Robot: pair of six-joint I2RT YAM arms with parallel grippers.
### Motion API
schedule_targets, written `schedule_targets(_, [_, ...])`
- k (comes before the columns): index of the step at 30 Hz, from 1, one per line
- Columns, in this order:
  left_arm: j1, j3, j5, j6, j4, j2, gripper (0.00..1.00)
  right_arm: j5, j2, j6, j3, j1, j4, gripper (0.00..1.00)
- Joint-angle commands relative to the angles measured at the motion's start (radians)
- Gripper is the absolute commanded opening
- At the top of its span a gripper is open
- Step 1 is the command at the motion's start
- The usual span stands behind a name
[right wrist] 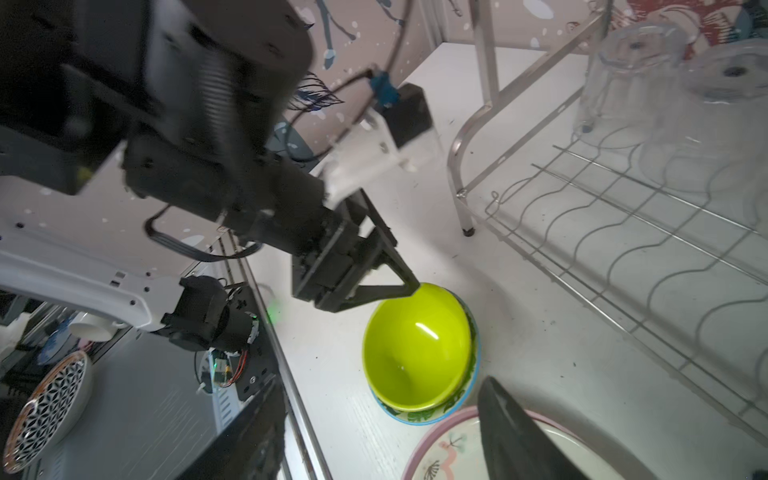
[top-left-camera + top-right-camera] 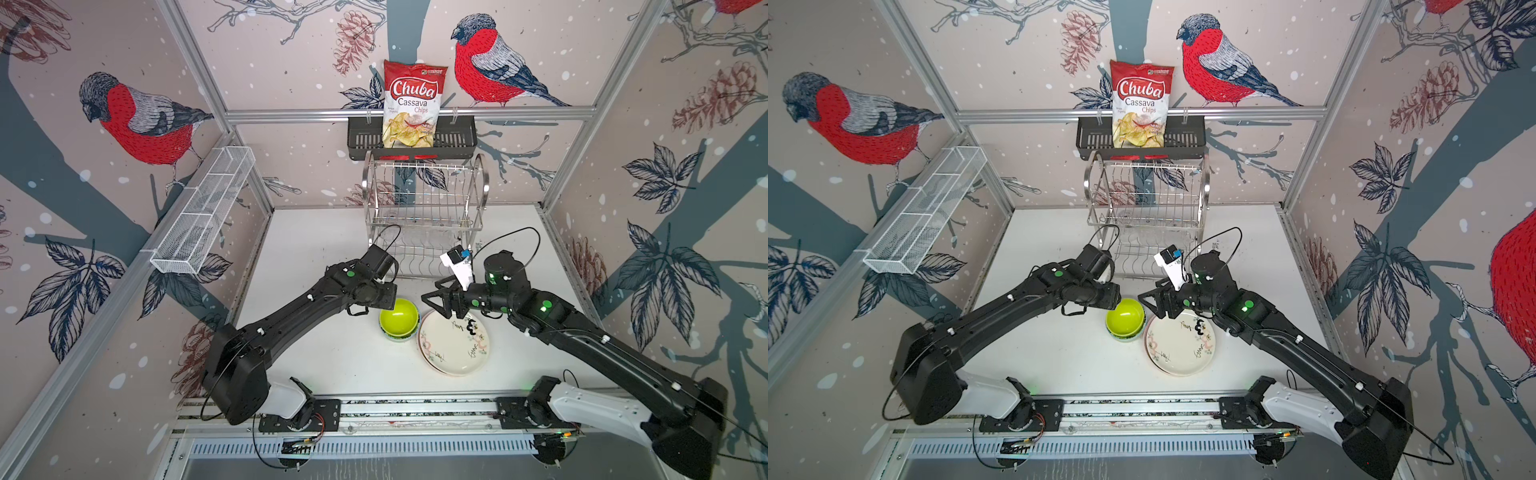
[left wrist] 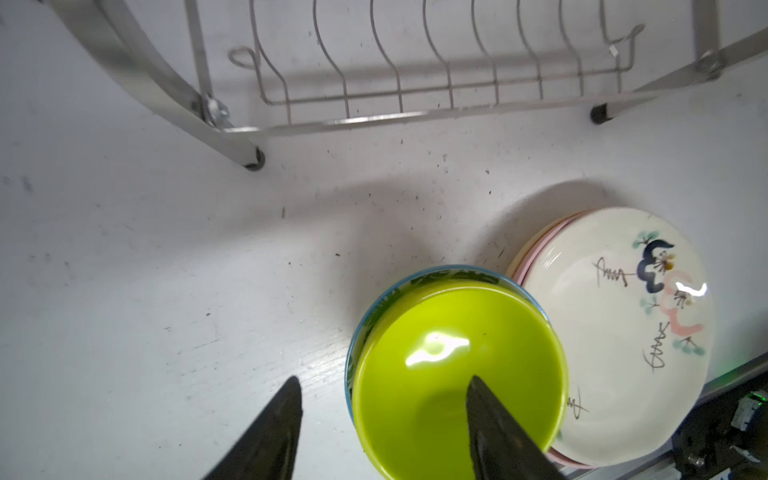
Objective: Unload the mixed dishes from the dish rack
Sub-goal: 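Open the right gripper and lift it off the lime-green bowl, then move the right gripper to the rack glasses while the left steadies the rack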
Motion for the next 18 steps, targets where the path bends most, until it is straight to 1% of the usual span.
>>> schedule_targets(1, [0.001, 0.015, -0.156, -0.04, -0.026, -0.052, 0.64, 0.155, -0.014, 0.025, -0.019, -0.011, 0.015, 0.81])
schedule_targets(3, [0.005, 0.006, -0.234, -0.056, 0.011, -0.089, 0.67, 0.228, -0.025, 0.036, -0.047, -0.026, 0.03, 0.83])
schedule_targets(5, [0.018, -0.033, -0.296, -0.062, 0.102, -0.137, 0.71, 0.274, -0.038, 0.053, -0.09, -0.061, 0.069, 0.83])
schedule_targets(7, [0.053, -0.093, -0.306, -0.07, 0.218, -0.185, 0.77, 0.286, -0.042, 0.079, -0.128, -0.11, 0.116, 0.79])
schedule_targets(9, [0.122, -0.165, -0.264, -0.085, 0.343, -0.224, 0.8, 0.292, -0.04, 0.108, -0.162, -0.154, 0.167, 0.68])
schedule_targets(11, [0.196, -0.246, -0.215, -0.115, 0.471, -0.251, 0.81, 0.321, -0.031, 0.132, -0.196, -0.187, 0.217, 0.51])
schedule_targets(13, [0.241, -0.302, -0.179, -0.119, 0.581, -0.252, 0.81, 0.341, -0.013, 0.133, -0.213, -0.204, 0.254, 0.4])
schedule_targets(16, [0.264, -0.316, -0.137, -0.102, 0.681, -0.201, 0.8, 0.342, 0.033, 0.124, -0.21, -0.216, 0.283, 0.38])
schedule_targets(18, [0.266, -0.296, -0.124, -0.091, 0.707, -0.145, 0.8, 0.33, 0.072, 0.112, -0.198, -0.22, 0.292, 0.37])
